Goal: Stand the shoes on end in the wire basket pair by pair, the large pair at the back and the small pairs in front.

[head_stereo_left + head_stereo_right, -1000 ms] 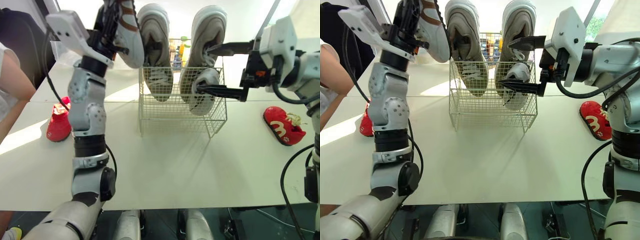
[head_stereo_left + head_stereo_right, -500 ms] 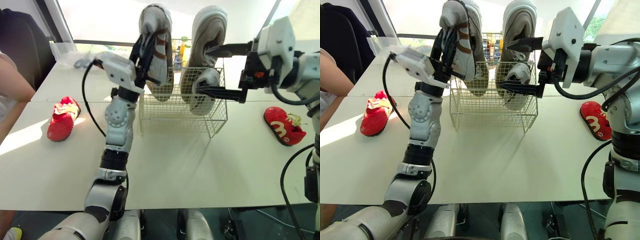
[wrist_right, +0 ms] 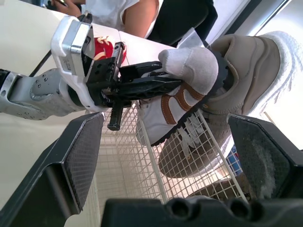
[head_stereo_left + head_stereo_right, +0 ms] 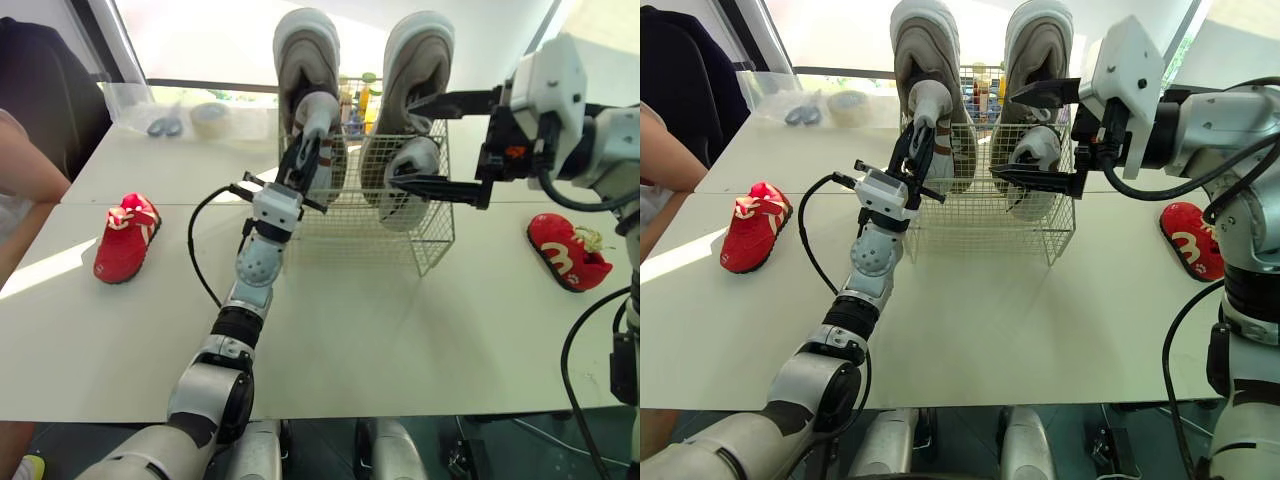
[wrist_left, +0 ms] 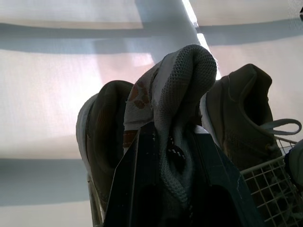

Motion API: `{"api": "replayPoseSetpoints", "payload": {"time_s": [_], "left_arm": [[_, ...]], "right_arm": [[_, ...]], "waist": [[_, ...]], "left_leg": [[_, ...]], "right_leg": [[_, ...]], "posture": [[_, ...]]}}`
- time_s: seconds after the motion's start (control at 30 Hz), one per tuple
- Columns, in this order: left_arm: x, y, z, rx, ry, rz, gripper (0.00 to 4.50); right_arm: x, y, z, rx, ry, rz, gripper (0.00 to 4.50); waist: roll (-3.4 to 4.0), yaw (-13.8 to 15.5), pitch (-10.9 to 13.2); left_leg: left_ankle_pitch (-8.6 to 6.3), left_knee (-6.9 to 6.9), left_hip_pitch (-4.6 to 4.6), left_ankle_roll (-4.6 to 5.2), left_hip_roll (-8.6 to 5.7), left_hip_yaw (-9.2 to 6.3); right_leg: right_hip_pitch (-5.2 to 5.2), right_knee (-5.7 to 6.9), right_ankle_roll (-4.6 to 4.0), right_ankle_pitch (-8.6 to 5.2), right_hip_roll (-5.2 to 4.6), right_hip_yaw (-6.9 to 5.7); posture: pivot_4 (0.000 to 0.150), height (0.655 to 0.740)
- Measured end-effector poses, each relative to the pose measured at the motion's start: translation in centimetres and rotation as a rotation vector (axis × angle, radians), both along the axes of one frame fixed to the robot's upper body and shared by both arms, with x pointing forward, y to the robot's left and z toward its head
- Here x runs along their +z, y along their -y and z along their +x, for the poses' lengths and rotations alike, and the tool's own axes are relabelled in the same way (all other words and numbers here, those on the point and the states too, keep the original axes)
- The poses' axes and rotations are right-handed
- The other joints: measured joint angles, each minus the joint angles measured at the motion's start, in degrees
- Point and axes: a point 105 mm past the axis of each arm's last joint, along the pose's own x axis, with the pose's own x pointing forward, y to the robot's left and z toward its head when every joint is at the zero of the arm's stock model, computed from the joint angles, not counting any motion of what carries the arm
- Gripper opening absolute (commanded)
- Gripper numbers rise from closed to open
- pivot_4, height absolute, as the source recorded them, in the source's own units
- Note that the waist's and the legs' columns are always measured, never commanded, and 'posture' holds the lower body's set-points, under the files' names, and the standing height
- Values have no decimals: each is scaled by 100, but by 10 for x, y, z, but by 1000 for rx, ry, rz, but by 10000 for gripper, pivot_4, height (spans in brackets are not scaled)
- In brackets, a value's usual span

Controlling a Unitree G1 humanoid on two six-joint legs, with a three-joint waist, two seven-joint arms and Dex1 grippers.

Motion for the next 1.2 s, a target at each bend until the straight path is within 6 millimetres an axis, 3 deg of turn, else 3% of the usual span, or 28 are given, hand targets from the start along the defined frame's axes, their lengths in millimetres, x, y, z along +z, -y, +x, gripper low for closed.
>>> {"api": "replayPoseSetpoints", "payload": {"time_s": [0.3, 0.37, 0.4, 0.53, 0.6, 0.97, 1.2], "left_arm": [[-9, -2, 1, 7, -64, -107, 2348], [-11, -3, 0, -6, -97, -147, 12687], [-13, -4, 0, -11, -120, -168, 15390], [-22, -1, -2, -55, -208, -215, 37329], [-22, -5, -3, -64, -234, -229, 43907], [-29, -31, -5, -55, -359, -232, 43907], [35, -45, -19, -166, -256, -207, 43907]], "right_arm": [[4, -1, -1, 5, 13, -2, 45000], [4, -1, -1, 6, 13, -2, 45000], [4, -1, -1, 6, 13, -3, 45000], [3, -1, -1, 9, 13, -5, 45000], [3, -1, -1, 10, 13, -7, 45000], [1, -5, -1, 30, 20, -6, 45000], [-5, -3, 3, 20, -7, -8, 45000]], "waist": [[22, -4, -24], [29, -8, -29], [34, -9, -33], [39, -13, -38], [49, -20, -46], [65, -16, -56], [61, 1, -54]], "left_leg": [[-2, 0, 4, 2, 0, -1], [-2, 0, 6, 3, 0, 0], [-2, 0, 8, 3, 1, 0], [-3, 0, 15, 2, 2, 0], [-3, -1, 15, 3, 2, 1], [-7, 3, 13, 9, 2, 1], [-8, 3, -5, 12, -2, 0]], "right_leg": [[3, -1, -15, -8, -2, 0], [4, 0, -15, -8, -2, 0], [5, 0, -15, -8, -2, 0], [9, 0, -17, -9, -2, 0], [9, 0, -18, -10, -2, 0], [7, 1, -22, -8, 0, 0], [4, -14, -20, -7, -1, 0]], "posture": [[1500, 7400], [1500, 7400], [1500, 7400], [1500, 7400], [1500, 7400], [1500, 7400], [1500, 7400]]}}
